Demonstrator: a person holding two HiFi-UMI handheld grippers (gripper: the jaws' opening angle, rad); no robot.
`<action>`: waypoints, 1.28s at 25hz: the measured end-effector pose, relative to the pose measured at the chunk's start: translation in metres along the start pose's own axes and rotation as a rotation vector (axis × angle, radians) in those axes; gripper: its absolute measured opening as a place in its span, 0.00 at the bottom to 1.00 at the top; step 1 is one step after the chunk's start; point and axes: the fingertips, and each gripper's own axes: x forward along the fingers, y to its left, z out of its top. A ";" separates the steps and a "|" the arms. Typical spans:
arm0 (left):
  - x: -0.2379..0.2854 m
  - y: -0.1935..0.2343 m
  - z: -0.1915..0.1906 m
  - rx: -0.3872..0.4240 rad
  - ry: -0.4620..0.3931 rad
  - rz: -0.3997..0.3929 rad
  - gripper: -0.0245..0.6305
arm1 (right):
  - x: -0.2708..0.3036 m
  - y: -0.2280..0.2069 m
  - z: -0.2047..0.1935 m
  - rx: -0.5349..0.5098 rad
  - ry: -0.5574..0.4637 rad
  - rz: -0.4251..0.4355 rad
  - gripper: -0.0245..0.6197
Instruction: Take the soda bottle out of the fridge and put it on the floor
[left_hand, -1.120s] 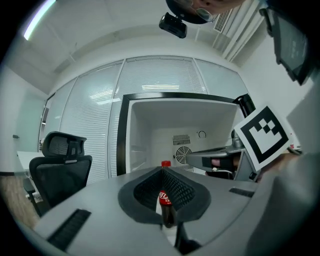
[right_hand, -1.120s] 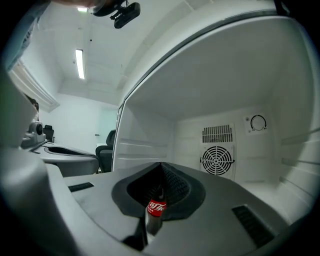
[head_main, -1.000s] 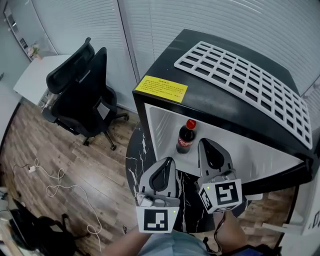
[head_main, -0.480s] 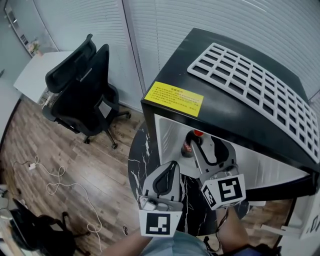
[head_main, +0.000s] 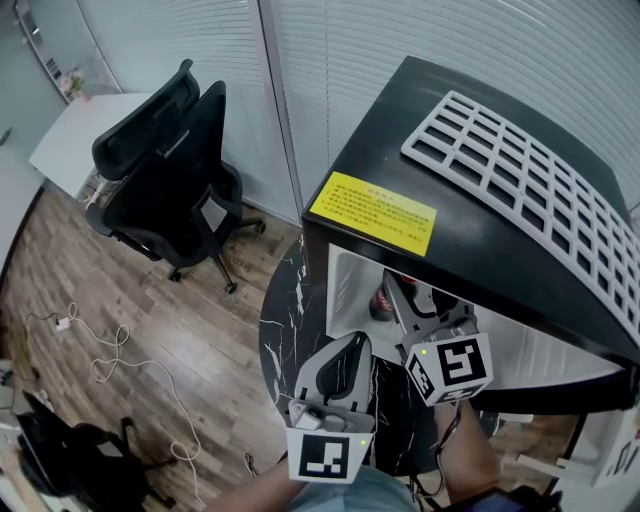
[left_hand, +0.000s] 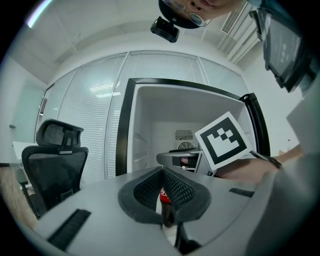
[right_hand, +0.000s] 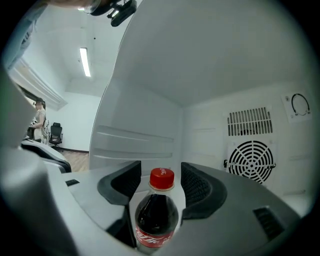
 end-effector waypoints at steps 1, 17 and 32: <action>0.000 0.001 0.000 0.000 0.001 0.001 0.07 | 0.003 0.000 -0.002 -0.001 0.005 0.002 0.45; -0.001 0.001 -0.008 -0.011 0.016 0.008 0.07 | 0.023 -0.004 -0.011 0.026 0.054 0.003 0.39; 0.000 0.002 -0.009 -0.020 0.019 0.019 0.07 | 0.027 -0.002 -0.013 -0.006 0.085 0.011 0.29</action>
